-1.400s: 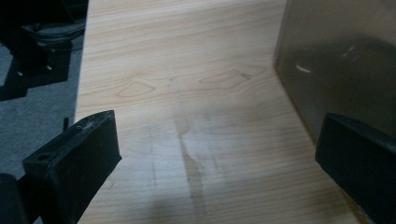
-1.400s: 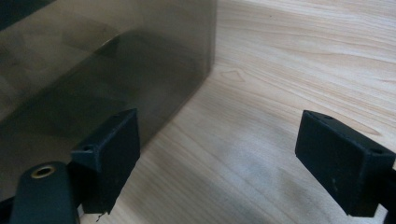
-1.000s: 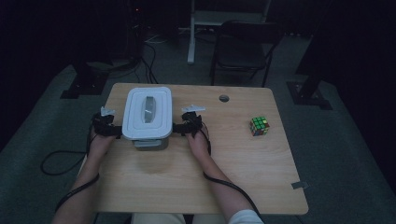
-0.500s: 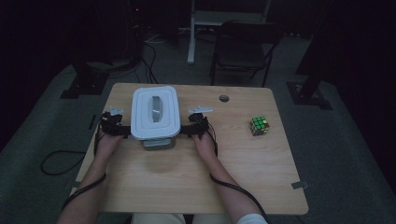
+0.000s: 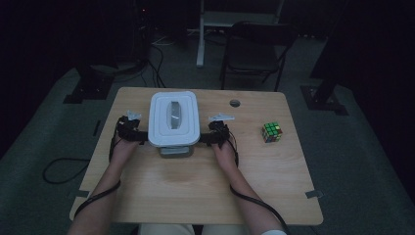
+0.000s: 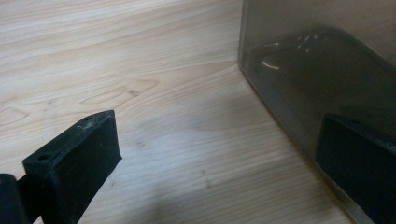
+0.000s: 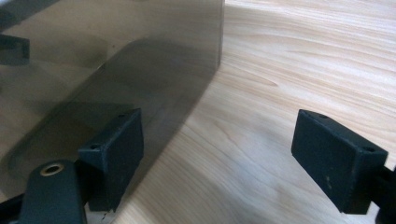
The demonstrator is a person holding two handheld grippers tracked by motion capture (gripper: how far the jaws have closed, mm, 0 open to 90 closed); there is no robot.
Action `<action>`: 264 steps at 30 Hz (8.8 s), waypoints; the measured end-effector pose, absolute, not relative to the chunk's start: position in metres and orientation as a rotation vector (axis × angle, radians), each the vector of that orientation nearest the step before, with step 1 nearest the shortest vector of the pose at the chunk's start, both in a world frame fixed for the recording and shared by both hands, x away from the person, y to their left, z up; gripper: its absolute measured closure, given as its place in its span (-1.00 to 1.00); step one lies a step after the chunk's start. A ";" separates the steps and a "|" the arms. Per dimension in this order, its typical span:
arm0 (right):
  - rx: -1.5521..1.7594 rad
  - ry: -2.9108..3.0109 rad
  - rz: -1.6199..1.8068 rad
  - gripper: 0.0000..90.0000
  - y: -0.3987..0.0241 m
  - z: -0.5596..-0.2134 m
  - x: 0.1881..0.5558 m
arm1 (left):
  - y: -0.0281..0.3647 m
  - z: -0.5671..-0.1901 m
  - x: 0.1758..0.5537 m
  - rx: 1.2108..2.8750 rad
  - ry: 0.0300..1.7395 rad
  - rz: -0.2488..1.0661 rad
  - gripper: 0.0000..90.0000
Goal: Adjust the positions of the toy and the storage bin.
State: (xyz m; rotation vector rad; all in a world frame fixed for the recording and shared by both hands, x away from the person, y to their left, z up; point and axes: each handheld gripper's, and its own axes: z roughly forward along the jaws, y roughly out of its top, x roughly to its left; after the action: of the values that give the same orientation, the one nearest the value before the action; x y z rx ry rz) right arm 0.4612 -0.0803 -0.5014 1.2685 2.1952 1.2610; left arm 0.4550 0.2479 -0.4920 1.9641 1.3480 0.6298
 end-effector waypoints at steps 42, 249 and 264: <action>1.308 2.095 1.241 -0.68 -0.191 -0.502 0.403 | 0.145 -0.491 0.442 2.074 1.197 0.495 -0.98; 1.595 1.881 0.895 -0.25 -0.340 -0.508 0.257 | 0.258 -0.524 0.291 2.059 1.344 0.553 -0.97; 1.593 1.912 0.988 -0.57 -0.344 -0.507 0.258 | 0.259 -0.524 0.291 2.065 1.336 0.550 -0.97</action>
State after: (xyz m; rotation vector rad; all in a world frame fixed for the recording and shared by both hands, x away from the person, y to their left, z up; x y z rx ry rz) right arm 0.2578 -0.3443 -0.5067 1.5928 1.9117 0.9884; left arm 0.2908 0.2588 -0.5243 2.0648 1.3365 0.5503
